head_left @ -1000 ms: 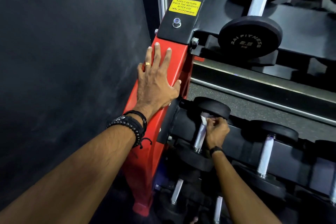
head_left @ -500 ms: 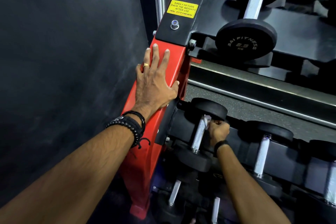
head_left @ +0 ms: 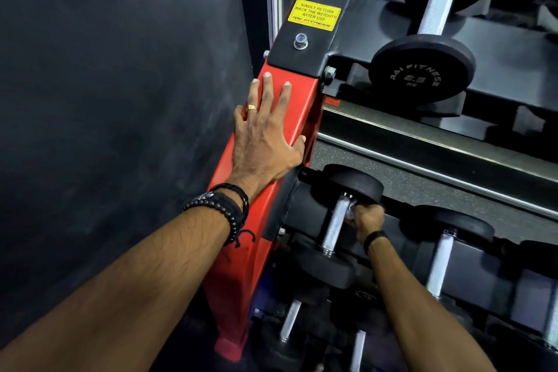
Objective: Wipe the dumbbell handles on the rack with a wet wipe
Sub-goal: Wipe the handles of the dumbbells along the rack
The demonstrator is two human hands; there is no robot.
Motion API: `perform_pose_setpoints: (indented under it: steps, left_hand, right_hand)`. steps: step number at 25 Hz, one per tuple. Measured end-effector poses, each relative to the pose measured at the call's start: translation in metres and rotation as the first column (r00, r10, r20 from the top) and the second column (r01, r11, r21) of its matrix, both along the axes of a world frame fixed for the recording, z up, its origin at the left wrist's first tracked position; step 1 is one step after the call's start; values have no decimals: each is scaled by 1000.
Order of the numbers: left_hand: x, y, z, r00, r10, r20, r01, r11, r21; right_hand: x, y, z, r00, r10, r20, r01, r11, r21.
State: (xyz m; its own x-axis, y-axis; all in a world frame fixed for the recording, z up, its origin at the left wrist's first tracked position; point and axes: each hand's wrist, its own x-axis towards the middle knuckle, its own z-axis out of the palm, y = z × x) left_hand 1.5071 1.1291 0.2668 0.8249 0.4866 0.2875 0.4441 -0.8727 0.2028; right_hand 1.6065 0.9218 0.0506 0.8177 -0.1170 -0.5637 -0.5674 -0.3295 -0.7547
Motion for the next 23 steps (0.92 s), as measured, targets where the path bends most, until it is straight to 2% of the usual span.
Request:
perform_pose_setpoints:
  steps: [3, 4, 5, 7, 9, 10, 12, 15, 17, 20, 23]
  left_hand:
    - [0, 0, 0, 1000, 7, 6, -7, 1000, -3]
    - [-1, -1, 1, 1000, 8, 6, -8, 1000, -2]
    - [0, -2, 1, 1000, 7, 4, -7, 1000, 0]
    - [0, -2, 1, 1000, 7, 0, -7, 1000, -3]
    - [-1, -2, 2, 1000, 4, -6, -4, 1000, -15]
    - [-1, -2, 2, 1000, 4, -6, -4, 1000, -17]
    - [-1, -2, 2, 1000, 1, 0, -1, 1000, -14]
    - [-1, -3, 2, 1000, 7, 1, -7, 1000, -7]
    - [0, -2, 2, 1000, 9, -2, -9, 1000, -7]
    - [-1, -2, 2, 1000, 8, -9, -8, 1000, -13]
    - [0, -2, 1, 1000, 11, -16, -11, 1000, -11]
  right_hand:
    - [-49, -14, -15, 951, 303, -61, -307, 948, -79]
    - [-63, -20, -7, 924, 362, -126, -366, 931, -11]
    - [-64, -23, -1, 910, 378, -170, -365, 925, 106]
    - [-42, -13, 20, 932, 287, -221, -213, 927, 308]
    - [-11, -1, 34, 956, 153, -250, -32, 903, 429]
    - [-2, 3, 37, 959, 135, -250, 0, 880, 476]
    - [-23, 1, 32, 931, 195, -309, -17, 868, 496]
    - [-59, -15, 6, 852, 380, -359, -179, 858, 482]
    - [-47, -7, 10, 881, 345, -324, -170, 869, 465]
    - [-13, 17, 22, 937, 186, -295, 2, 844, 536]
    - [-31, 16, 22, 927, 262, -267, -79, 834, 546]
